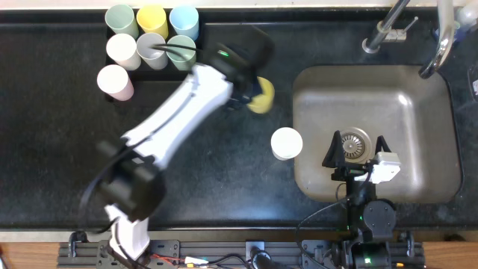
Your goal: Store Cups
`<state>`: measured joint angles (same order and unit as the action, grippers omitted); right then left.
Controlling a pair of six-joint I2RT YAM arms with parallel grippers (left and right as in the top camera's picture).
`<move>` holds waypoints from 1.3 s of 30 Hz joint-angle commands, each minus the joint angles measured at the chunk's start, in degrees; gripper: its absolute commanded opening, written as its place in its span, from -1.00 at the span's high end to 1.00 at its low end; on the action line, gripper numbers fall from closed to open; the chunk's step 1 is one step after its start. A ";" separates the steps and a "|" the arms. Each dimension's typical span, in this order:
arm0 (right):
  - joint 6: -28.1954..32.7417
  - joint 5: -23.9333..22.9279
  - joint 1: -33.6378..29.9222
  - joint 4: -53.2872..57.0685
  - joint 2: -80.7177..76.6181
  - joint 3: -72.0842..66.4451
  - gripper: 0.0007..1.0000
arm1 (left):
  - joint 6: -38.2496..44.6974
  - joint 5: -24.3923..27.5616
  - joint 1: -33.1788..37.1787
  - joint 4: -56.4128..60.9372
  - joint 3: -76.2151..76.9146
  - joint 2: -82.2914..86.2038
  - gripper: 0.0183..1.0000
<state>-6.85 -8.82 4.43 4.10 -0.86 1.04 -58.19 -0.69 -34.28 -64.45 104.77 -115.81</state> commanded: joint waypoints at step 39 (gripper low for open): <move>-0.24 0.20 -0.31 -0.33 0.50 -0.76 -1.00 | -0.85 -1.97 35.65 -7.21 -2.21 -0.57 0.96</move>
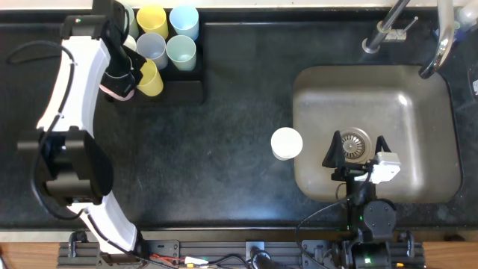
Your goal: Store Cups
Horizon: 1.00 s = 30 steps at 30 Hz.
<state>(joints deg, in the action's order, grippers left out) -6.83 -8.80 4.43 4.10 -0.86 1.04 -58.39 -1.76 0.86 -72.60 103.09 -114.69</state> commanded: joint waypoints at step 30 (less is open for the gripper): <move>-0.26 0.17 -0.31 -0.33 0.50 -0.76 -1.00 | -0.17 -0.81 0.02 0.28 -0.52 2.51 -1.00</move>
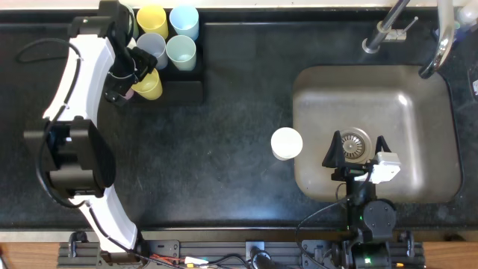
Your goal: Store Cups
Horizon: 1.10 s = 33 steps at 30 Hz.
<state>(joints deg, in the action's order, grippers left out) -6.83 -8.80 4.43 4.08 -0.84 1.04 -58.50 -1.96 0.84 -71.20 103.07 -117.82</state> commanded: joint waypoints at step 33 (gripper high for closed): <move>-0.26 0.17 -0.31 -0.31 0.48 -0.76 -0.99 | 66.51 1.88 -7.76 87.23 -96.85 106.51 -1.00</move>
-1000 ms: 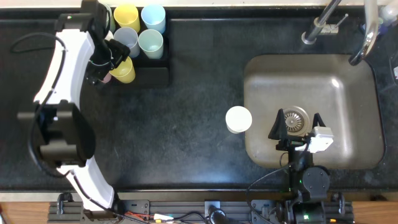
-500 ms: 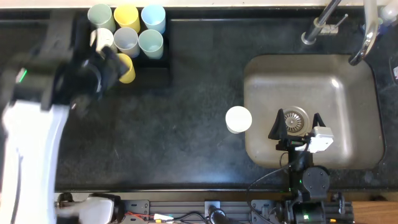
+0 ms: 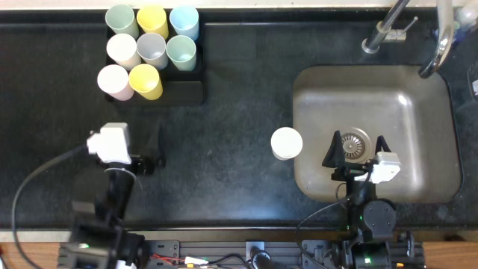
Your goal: Store Cups
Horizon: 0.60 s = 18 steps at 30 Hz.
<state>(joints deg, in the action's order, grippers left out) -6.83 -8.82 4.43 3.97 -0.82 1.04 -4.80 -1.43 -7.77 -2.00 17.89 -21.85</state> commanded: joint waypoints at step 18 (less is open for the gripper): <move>-0.26 0.20 -0.31 -0.20 0.46 -0.76 -1.00 | 9.33 1.38 1.73 -3.02 -17.44 21.73 -1.00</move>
<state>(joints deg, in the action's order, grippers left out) -6.85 -8.82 4.43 4.10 -0.84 1.04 6.35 -0.62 -6.33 -3.66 0.67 -0.84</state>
